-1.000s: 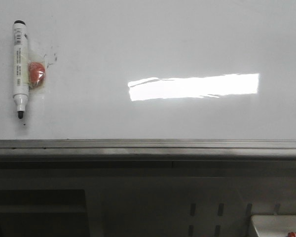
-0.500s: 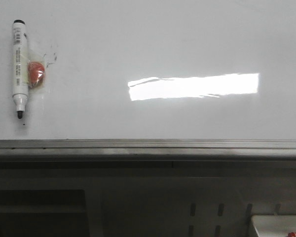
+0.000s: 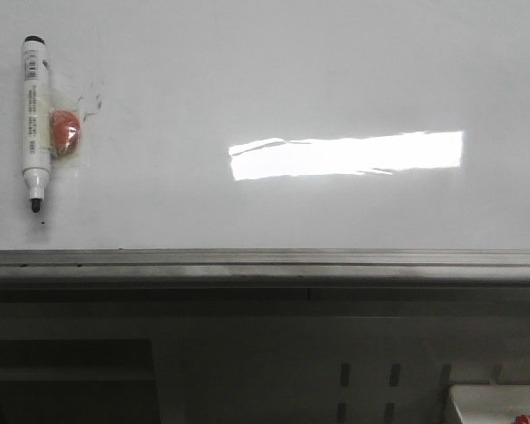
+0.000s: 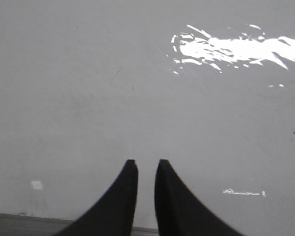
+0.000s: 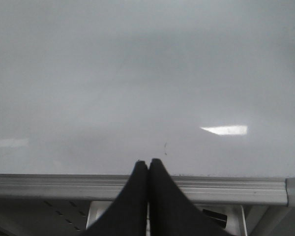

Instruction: Write number 4 on whiteboard

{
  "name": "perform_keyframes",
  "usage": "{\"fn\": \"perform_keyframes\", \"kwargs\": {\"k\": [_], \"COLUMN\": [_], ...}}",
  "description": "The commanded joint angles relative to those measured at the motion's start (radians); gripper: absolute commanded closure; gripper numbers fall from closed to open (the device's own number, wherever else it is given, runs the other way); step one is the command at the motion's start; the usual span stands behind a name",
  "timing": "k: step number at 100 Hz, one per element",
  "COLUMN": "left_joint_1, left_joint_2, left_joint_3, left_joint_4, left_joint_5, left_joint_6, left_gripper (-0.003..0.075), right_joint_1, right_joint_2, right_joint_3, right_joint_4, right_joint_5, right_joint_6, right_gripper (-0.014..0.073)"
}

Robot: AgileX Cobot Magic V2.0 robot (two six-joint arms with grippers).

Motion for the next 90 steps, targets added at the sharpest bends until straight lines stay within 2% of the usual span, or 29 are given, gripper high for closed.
{"fn": "perform_keyframes", "kwargs": {"k": [1,4,7,13,28,35,45,66,90], "left_joint_1": [-0.005,-0.005,-0.005,-0.005,-0.052,-0.12,-0.268,-0.527,-0.629], "left_joint_2": [0.053,0.066,0.085,0.117,0.213,0.251,0.302,0.437,0.627], "left_joint_3": [-0.036,-0.036,-0.031,-0.022,-0.022,-0.022,-0.022,-0.024,-0.024], "left_joint_4": [-0.003,-0.005,-0.014,-0.04,-0.024,0.035,0.094,-0.027,-0.094], "left_joint_5": [-0.153,-0.184,-0.236,-0.332,-0.448,-0.496,-0.564,-0.643,-0.774], "left_joint_6": [-0.011,-0.011,-0.011,-0.011,-0.011,-0.028,-0.078,-0.095,-0.095], "left_gripper": [0.0419,0.0338,0.029,0.0246,0.027,0.0269,0.0269,0.0269,0.027], "right_joint_1": [-0.004,-0.004,-0.004,-0.004,-0.004,-0.004,-0.004,-0.004,-0.004], "right_joint_2": [0.016,0.016,0.016,0.016,0.016,0.016,0.016,0.016,0.016], "right_joint_3": [-0.038,-0.038,-0.038,-0.038,-0.038,-0.038,-0.038,-0.038,-0.038], "right_joint_4": [0.004,0.004,0.004,0.004,0.004,0.004,0.004,0.004,0.004], "right_joint_5": [-0.075,-0.077,-0.077,-0.075,-0.066,-0.066,-0.062,-0.066,-0.075], "right_joint_6": [-0.007,-0.007,-0.007,-0.007,-0.007,-0.007,-0.007,-0.007,-0.007], "right_gripper": [0.0658,0.0658,0.0658,0.0658,0.0658,0.0658,0.0658,0.0658,0.0658]}}
